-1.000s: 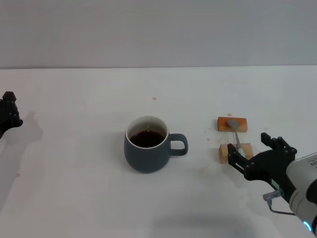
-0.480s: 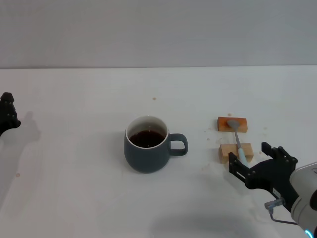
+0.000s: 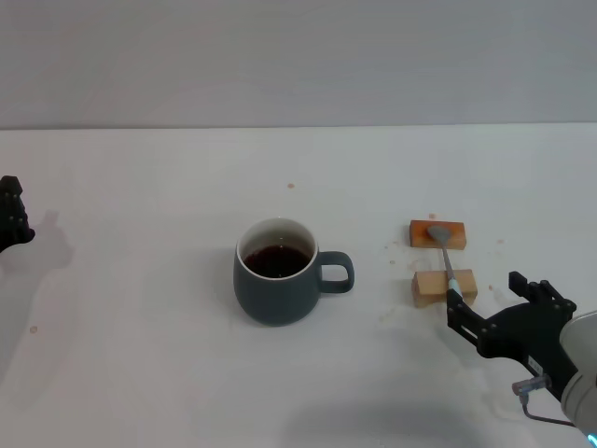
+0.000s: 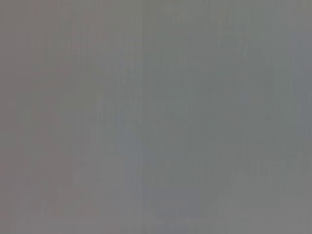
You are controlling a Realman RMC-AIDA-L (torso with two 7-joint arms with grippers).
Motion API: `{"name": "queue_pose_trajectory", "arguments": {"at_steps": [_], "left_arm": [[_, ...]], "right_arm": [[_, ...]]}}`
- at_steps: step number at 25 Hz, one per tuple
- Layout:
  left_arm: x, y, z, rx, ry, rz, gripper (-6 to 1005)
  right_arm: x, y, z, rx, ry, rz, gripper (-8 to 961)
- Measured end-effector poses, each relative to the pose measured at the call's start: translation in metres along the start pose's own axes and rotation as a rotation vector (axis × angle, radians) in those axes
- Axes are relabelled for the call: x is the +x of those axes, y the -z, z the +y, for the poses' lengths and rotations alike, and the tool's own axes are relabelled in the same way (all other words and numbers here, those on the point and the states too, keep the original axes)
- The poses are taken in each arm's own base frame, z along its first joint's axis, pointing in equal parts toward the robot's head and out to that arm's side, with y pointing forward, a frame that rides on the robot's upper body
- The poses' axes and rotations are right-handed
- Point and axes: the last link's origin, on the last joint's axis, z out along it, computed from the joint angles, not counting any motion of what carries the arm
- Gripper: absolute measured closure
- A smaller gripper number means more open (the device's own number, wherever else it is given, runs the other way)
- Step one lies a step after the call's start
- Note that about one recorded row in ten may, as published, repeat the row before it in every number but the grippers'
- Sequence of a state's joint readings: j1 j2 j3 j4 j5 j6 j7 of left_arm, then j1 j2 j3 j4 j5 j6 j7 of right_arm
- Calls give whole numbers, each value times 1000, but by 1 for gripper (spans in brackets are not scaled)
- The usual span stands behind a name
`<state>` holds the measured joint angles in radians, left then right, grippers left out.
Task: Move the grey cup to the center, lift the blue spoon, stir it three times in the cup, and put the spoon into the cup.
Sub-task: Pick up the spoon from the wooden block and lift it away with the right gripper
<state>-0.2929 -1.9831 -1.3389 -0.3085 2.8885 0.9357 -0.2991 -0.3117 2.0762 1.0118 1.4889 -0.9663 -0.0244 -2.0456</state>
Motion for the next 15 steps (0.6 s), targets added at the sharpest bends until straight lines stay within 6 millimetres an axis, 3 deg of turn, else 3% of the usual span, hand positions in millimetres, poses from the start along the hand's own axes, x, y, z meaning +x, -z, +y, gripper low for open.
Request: {"name": "queue_pose_trajectory", "arguments": {"at_steps": [15], "left_arm": [[2, -1, 0, -2, -1, 8, 1001]], "right_arm": [[0, -2, 13, -53, 16, -7, 136]]}}
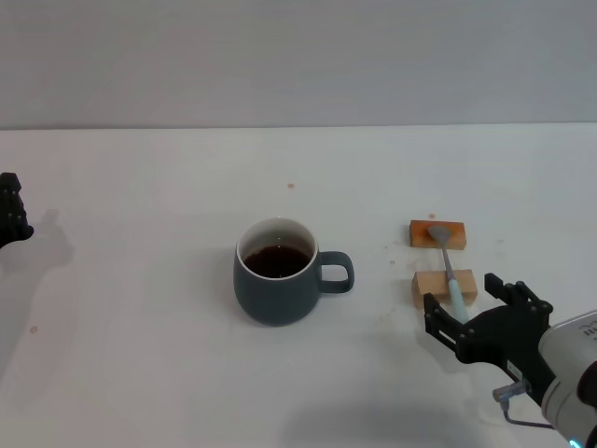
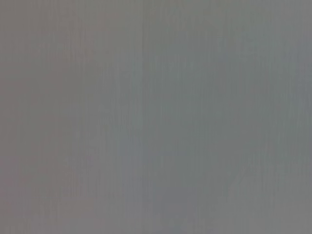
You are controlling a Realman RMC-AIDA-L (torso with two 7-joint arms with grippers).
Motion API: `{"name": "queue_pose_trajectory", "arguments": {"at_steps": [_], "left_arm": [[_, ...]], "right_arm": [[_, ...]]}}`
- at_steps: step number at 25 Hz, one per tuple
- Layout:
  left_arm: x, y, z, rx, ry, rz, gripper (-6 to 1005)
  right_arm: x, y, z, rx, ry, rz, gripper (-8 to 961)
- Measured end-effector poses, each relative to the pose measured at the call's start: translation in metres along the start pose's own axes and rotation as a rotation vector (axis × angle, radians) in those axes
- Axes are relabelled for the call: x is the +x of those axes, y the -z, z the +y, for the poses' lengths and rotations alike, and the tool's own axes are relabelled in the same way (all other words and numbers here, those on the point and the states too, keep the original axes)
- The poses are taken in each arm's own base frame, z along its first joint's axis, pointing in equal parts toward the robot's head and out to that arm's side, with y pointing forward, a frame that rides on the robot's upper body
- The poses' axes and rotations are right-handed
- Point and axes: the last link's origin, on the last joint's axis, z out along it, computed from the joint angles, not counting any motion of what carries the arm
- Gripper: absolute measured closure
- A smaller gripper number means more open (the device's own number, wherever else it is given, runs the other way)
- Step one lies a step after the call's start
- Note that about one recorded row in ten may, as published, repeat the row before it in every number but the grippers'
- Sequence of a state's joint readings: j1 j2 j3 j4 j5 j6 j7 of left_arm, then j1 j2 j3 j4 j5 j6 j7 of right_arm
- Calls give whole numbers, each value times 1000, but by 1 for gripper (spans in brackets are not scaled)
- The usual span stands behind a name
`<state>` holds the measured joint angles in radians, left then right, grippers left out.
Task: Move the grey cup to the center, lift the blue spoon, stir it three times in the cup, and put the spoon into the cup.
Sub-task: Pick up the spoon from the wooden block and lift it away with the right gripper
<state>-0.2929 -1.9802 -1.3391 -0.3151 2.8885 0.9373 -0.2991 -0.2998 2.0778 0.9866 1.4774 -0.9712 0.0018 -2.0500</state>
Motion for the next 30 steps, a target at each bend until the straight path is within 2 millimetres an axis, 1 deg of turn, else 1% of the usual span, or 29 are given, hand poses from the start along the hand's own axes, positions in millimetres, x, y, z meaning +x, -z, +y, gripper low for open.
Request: {"name": "queue_pose_trajectory", "arguments": {"at_steps": [8, 11, 16, 20, 21, 24, 25, 27, 28, 30], "left_arm": [[0, 0, 0, -2, 0, 2, 1001], [0, 0, 1, -7, -2, -1, 1001], [-1, 1, 0, -6, -4, -2, 1001], [-1, 2, 0, -5, -4, -1, 1001], [-1, 2, 0, -5, -4, -1, 1001], [-1, 3, -1, -4, -4, -2, 1001], [-2, 3, -1, -3, -3, -3, 1001], [-2, 3, -1, -3, -3, -3, 1001], [-2, 4, -1, -2, -3, -3, 1001], [-2, 4, -2, -1, -3, -4, 1001]], "right_arm": [[8, -5, 2, -21, 43, 20, 136], [7, -6, 4, -27, 60, 19, 136], [-5, 1, 12, -33, 127, -19, 136], [-19, 8, 11, -10, 161, -53, 136], [-19, 8, 11, -10, 161, -53, 136], [-25, 14, 3, 71, 206, -46, 136], [-31, 17, -5, 157, 246, -31, 136], [-34, 19, -12, 231, 277, -12, 136], [-34, 19, -12, 231, 277, -12, 136], [-37, 19, -18, 316, 333, 10, 136]]}}
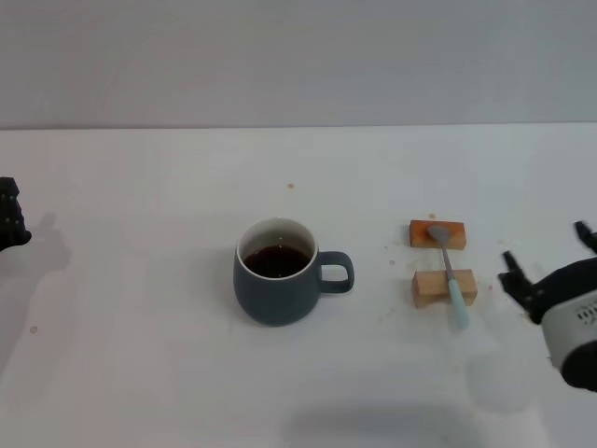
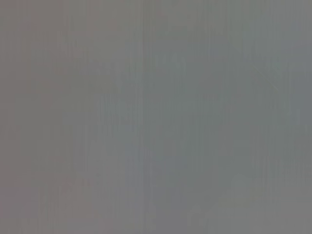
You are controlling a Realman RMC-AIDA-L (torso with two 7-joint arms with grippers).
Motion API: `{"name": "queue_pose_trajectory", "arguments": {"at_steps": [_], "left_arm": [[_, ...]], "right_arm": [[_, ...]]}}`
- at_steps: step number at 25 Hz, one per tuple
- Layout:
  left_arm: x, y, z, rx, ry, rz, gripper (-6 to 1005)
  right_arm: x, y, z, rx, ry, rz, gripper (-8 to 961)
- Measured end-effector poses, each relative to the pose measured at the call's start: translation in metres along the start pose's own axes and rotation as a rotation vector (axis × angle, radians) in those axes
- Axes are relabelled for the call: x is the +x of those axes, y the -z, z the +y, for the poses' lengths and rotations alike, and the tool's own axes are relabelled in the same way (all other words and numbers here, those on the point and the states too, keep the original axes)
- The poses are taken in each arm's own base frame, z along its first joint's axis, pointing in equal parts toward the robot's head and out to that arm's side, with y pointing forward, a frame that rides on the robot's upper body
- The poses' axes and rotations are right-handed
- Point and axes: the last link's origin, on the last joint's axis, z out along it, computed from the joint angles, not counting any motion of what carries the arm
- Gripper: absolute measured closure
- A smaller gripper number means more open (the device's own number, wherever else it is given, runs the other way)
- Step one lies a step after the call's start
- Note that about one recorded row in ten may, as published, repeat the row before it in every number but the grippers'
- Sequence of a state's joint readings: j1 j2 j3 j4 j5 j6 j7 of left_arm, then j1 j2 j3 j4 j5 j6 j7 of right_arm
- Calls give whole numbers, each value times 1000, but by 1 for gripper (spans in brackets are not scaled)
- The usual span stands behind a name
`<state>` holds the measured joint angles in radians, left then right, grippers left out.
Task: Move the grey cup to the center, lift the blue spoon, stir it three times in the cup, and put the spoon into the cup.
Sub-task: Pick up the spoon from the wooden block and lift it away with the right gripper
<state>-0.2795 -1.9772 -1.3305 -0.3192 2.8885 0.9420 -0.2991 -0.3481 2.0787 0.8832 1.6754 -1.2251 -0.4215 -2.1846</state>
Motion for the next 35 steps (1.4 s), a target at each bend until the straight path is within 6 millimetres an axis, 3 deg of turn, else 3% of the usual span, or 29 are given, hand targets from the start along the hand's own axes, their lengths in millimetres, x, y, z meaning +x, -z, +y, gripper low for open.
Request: {"name": "queue_pose_trajectory", "arguments": {"at_steps": [21, 28, 35], "left_arm": [[-2, 2, 2, 4, 10, -2, 1001], [-2, 1, 3, 7, 13, -3, 1001], [-4, 3, 4, 8, 16, -7, 1001]], "right_arm": [[-5, 0, -22, 236, -13, -168, 136], [-5, 0, -24, 186, -28, -289, 136], [-8, 8, -28, 26, -172, -460, 136]]}}
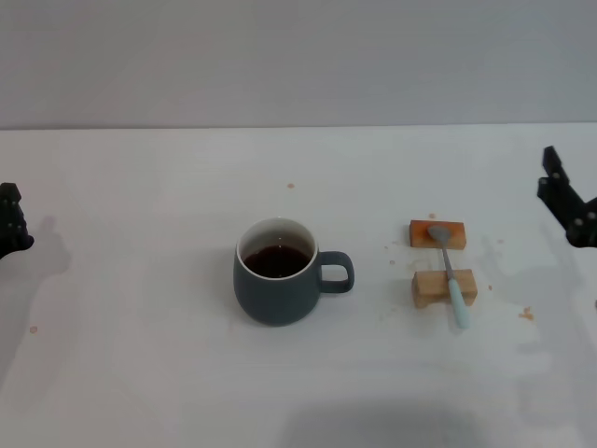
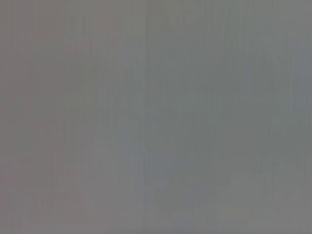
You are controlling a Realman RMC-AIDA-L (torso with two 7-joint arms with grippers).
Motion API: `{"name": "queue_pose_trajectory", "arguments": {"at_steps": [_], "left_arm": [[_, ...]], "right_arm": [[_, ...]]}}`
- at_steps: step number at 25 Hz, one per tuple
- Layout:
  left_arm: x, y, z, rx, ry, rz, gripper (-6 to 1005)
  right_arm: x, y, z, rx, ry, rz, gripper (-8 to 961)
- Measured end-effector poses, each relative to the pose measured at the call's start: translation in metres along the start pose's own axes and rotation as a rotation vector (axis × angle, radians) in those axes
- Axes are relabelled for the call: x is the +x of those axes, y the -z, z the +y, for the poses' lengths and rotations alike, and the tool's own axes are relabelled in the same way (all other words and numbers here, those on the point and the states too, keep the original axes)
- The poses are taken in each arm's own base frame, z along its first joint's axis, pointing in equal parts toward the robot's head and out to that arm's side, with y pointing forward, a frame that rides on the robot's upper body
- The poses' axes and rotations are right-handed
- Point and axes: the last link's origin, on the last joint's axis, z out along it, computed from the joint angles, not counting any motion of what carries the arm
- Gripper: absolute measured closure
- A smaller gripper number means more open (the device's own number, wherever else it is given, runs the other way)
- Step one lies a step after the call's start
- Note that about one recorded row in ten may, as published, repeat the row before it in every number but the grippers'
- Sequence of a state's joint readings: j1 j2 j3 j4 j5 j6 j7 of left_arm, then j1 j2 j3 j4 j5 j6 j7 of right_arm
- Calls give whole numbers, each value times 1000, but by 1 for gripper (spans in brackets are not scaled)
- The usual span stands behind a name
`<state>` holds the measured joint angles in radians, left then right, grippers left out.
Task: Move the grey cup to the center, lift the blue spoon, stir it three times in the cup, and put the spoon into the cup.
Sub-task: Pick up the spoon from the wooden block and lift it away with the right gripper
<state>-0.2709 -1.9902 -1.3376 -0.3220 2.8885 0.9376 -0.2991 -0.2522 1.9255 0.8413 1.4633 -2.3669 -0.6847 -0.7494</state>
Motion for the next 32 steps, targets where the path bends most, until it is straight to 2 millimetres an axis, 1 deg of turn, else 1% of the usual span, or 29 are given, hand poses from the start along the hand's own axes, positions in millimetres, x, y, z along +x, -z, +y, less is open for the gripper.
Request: {"name": "queue_pose_trajectory", "arguments": {"at_steps": [2, 9, 12, 15, 18, 21, 26, 32], "left_arm": [[0, 0, 0, 0, 1, 0, 1001], [-1, 0, 1, 0, 3, -1, 1001], [-1, 0, 1, 0, 3, -1, 1001], [-1, 1, 1, 0, 3, -2, 1001], [-1, 1, 0, 2, 3, -3, 1001], [-1, 1, 0, 2, 3, -3, 1001], [0, 1, -1, 2, -1, 0, 1001], [0, 2, -3, 2, -5, 0, 1001]], "right_arm": [[1, -1, 2, -22, -23, 3, 136], [1, -10, 9, -119, -69, 103, 136], [-1, -11, 11, -142, -110, 111, 136], [-9, -10, 14, -125, -173, 97, 136], [-13, -8, 16, -98, -205, 94, 136], [-14, -8, 23, -84, -198, 99, 136], [-11, -9, 29, -87, -218, 126, 136], [-2, -7, 36, -92, -231, 166, 136]]}}
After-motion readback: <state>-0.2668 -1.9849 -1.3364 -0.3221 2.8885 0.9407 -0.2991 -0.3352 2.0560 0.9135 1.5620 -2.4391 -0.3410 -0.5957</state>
